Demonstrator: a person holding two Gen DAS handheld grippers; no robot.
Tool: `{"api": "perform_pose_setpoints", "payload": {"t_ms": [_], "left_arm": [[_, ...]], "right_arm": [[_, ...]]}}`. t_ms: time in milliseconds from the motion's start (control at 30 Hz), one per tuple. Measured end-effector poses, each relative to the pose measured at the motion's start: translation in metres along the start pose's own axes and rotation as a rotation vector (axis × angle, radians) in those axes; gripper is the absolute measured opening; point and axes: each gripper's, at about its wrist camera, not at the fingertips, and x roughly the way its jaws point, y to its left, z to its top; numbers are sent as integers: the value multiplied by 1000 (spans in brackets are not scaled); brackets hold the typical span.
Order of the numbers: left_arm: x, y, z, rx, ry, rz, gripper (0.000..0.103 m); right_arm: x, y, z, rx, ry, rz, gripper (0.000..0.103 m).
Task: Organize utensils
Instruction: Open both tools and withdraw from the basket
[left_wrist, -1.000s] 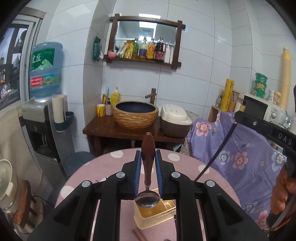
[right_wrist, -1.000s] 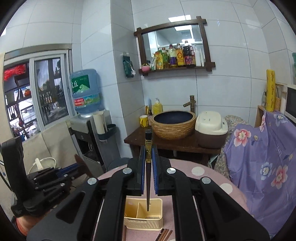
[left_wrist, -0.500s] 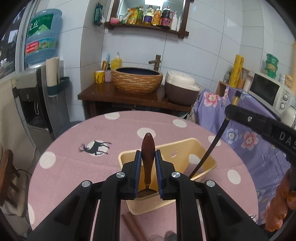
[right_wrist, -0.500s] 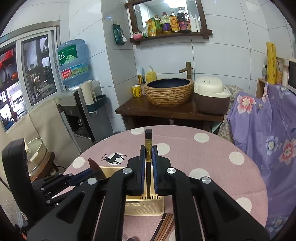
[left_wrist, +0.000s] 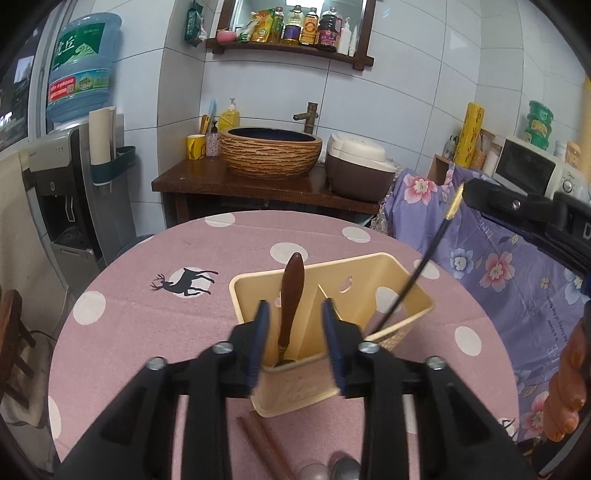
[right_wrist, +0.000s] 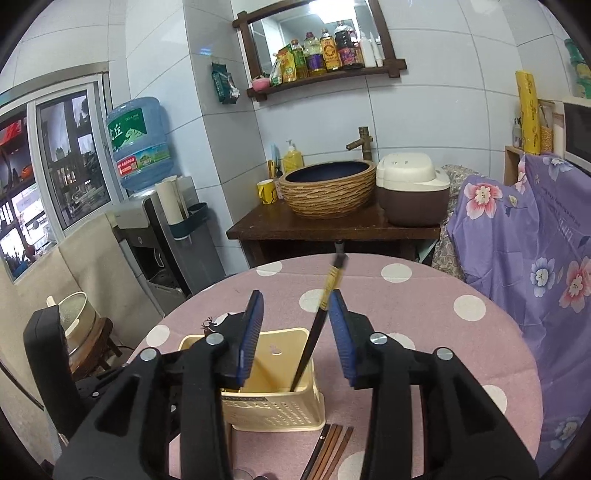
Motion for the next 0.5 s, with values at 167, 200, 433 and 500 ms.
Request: {"api": "perform_pose_setpoints", "payload": {"t_ms": [167, 200, 433, 500], "left_arm": [[-35, 1, -21, 10, -56, 4, 59], [-41, 2, -28, 14, -62, 16, 61], [-59, 23, -99, -16, 19, 117, 62], [-59, 29, -118, -42, 46, 128, 62]], "right_arm": [[-26, 2, -23, -53, -18, -64, 40], [-30, 2, -31, -63, -10, -87, 43], [-33, -5, -121, -109, 165, -204, 54], [-26, -5, -152, -98, 238, -208, 54]]}}
